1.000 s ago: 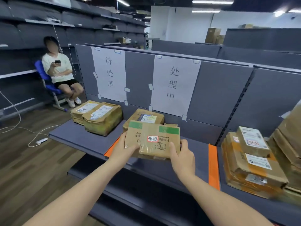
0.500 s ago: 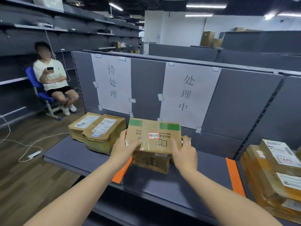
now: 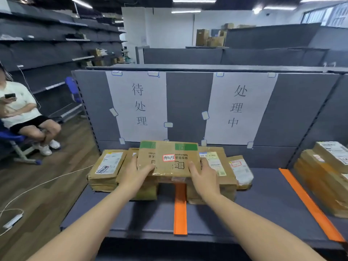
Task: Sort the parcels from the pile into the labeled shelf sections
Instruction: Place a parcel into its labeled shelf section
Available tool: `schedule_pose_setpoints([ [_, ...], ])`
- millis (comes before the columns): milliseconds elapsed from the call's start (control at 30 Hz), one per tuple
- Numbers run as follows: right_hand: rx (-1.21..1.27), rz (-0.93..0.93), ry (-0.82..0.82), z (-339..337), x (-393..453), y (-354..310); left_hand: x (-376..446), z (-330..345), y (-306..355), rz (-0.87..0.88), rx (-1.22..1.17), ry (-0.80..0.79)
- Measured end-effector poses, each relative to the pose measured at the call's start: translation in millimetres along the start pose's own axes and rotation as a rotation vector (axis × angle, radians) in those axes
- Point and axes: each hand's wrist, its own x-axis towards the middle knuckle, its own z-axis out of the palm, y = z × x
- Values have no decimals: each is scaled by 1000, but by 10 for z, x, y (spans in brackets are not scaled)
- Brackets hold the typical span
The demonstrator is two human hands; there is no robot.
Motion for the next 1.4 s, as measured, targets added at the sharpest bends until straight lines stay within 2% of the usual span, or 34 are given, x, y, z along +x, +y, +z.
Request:
schedule_pose_setpoints([
  [233, 204, 9, -94, 539, 31, -459, 406, -600, -207, -65, -51, -23],
  [400, 205, 103, -95, 846, 195, -672, 671, -834, -247, -92, -41, -6],
  [700, 165, 72, -125, 1107, 388, -714, 970, -899, -386, -126, 5, -33],
  [1100, 197, 69, -105, 1211, 461, -664, 1136, -876, -592, -182, -94, -132],
  [1400, 223, 87, -127, 1286, 542, -573, 1111, -882, -655, -174, -89, -136],
])
